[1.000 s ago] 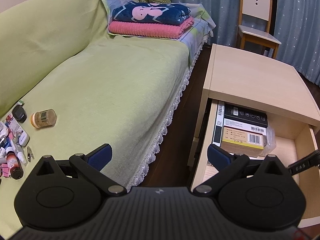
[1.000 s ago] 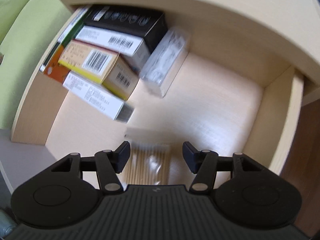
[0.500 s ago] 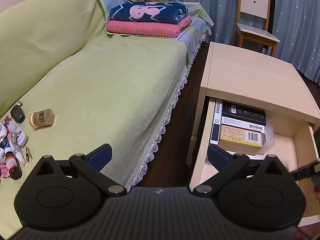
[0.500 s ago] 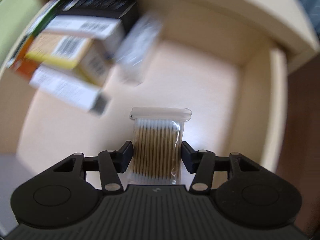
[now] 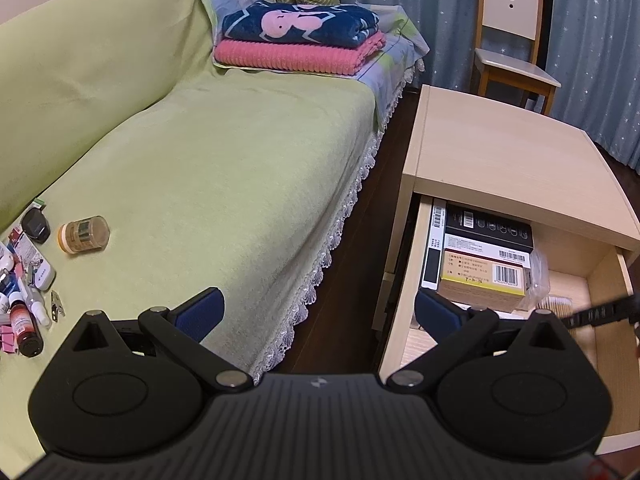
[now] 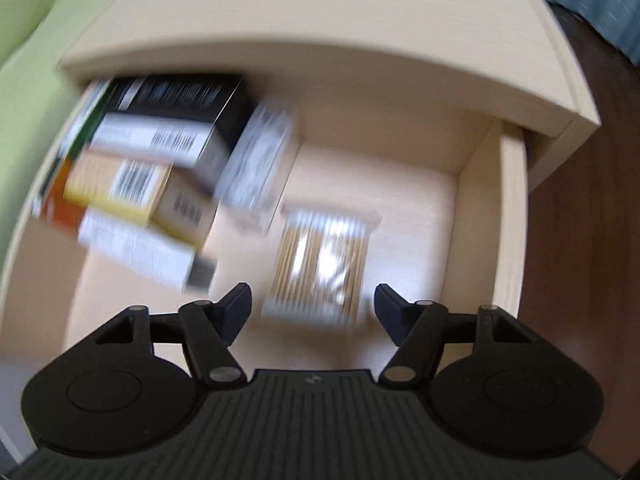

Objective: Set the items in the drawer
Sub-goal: 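Push the cotton swab bag beside the clear packet and release it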

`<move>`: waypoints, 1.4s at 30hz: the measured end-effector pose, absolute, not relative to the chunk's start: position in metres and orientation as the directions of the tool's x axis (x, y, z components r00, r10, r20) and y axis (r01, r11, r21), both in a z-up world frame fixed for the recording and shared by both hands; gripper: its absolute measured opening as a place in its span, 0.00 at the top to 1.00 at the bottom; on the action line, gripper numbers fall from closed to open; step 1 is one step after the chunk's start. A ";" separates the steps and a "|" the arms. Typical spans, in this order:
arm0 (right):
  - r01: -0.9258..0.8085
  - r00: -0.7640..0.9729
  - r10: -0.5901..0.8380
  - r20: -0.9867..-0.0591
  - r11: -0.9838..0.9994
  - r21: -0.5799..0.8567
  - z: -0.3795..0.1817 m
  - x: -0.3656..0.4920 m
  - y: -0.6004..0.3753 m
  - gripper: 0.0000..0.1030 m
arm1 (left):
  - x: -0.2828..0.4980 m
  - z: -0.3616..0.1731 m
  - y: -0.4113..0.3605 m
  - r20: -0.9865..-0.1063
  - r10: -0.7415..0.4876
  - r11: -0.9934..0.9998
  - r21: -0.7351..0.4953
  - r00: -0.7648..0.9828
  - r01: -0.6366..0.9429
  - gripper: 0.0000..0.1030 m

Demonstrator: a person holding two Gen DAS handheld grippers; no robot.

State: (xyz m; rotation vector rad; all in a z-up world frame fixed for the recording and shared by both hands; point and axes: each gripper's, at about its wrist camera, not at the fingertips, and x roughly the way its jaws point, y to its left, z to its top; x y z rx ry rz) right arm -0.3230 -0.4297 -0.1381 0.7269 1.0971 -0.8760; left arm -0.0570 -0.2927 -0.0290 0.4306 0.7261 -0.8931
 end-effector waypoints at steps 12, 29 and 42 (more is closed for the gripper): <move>0.818 0.092 -0.268 -0.959 0.569 -0.081 -0.165 -0.308 -0.432 0.68 | -0.059 -0.031 -0.299 -0.733 -0.537 0.562 0.058 0.417 0.825 0.01; 0.857 0.157 -0.367 -0.917 0.511 -0.058 -0.136 -0.330 -0.455 0.68 | -0.059 -0.035 -0.304 -0.744 -0.523 0.556 0.072 0.416 0.828 0.01; 0.853 0.143 -0.413 -0.899 0.513 -0.100 -0.136 -0.328 -0.484 0.78 | -0.062 -0.035 -0.305 -0.743 -0.522 0.553 0.080 0.420 0.829 0.01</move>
